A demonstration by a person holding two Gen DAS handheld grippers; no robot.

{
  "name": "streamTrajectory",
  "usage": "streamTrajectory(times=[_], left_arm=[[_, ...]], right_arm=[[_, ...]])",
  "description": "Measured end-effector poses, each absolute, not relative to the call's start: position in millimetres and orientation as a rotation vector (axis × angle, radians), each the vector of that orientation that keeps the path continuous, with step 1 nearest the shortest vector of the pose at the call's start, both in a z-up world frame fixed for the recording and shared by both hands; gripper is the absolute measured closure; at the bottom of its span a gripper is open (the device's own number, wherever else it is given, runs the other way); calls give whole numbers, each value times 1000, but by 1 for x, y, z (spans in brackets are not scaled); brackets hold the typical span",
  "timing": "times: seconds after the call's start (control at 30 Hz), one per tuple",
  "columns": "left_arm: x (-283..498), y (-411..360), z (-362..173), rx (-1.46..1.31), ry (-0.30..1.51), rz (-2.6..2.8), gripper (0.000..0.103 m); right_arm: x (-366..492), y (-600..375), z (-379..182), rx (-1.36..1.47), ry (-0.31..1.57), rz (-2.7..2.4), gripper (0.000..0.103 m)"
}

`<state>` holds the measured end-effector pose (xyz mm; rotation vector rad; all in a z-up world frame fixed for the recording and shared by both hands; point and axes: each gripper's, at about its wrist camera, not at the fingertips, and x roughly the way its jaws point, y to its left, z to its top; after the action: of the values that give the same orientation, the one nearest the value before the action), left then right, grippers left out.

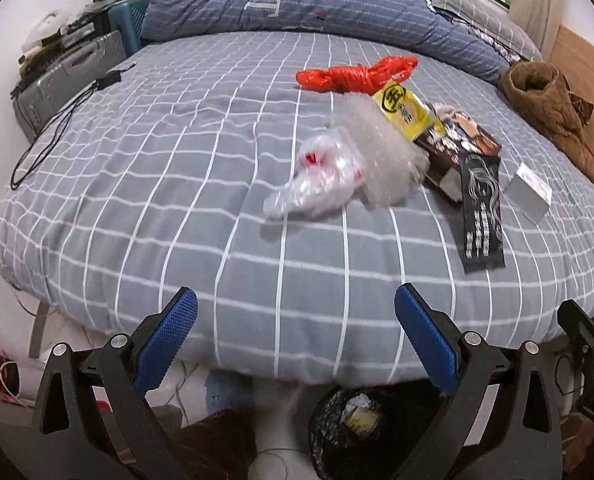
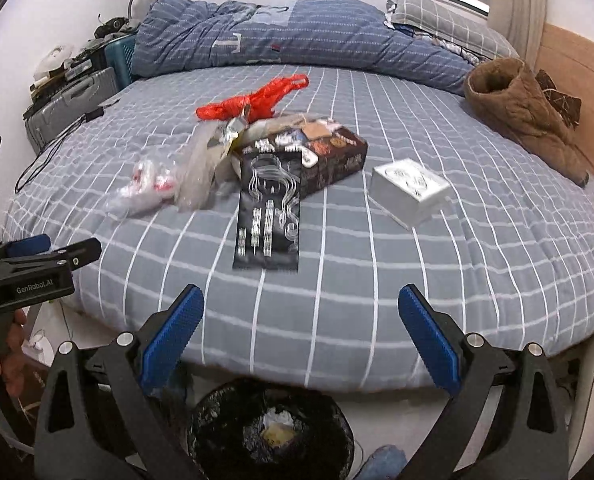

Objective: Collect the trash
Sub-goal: 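Raise both tools from the bin back toward the bed, then grasp the black wet-wipe packet with the right tool while the left grasps the plastic bag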

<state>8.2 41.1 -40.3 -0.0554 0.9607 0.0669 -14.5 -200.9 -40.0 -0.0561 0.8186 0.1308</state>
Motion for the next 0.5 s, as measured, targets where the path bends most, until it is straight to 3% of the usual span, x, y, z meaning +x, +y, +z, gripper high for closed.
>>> streamTrajectory(times=[0.5], left_arm=[[82, 49, -51, -51, 972, 65, 7]], right_arm=[[64, -176, -53, -68, 835, 151, 9]])
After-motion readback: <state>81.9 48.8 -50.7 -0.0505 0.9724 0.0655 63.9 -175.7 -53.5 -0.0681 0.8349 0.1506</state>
